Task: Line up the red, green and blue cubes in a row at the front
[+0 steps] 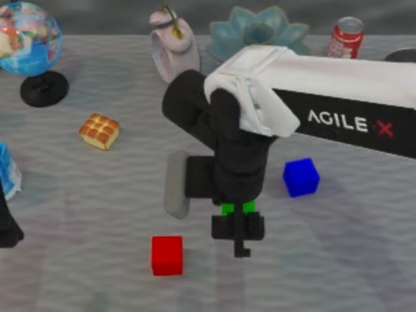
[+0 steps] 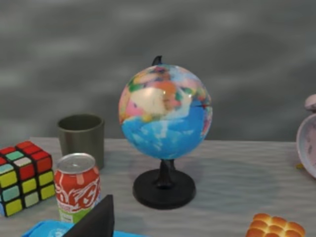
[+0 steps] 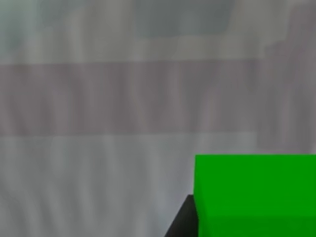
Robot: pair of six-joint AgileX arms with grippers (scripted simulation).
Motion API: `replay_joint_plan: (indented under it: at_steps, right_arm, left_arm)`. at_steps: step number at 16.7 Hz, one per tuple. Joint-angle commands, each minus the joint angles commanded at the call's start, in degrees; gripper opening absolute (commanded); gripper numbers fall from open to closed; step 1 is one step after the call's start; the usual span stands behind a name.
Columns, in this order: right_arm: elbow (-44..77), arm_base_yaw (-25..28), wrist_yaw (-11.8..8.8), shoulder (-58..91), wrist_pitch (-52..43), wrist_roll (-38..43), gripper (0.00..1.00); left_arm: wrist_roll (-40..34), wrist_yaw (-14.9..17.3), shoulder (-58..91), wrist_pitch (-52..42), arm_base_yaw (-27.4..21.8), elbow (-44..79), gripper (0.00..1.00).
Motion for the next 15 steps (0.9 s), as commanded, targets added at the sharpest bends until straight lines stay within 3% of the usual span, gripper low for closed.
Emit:
replay_joint_plan:
  at_steps: [3, 9, 15]
  right_arm:
    - [-1.4, 3.2, 0.0, -1.3, 0.4, 1.3, 0.00]
    - [-2.0, 2.9, 0.0, -0.8, 1.3, 1.4, 0.00]
    - [-9.2, 3.1, 0.0, 2.9, 12.8, 1.5, 0.00]
  left_arm:
    - [0.0, 0.0, 0.0, 0.0, 0.0, 0.0, 1.00]
    - [0.0, 0.0, 0.0, 0.0, 0.0, 0.0, 1.00]
    - [0.0, 0.0, 0.0, 0.0, 0.0, 0.0, 1.00]
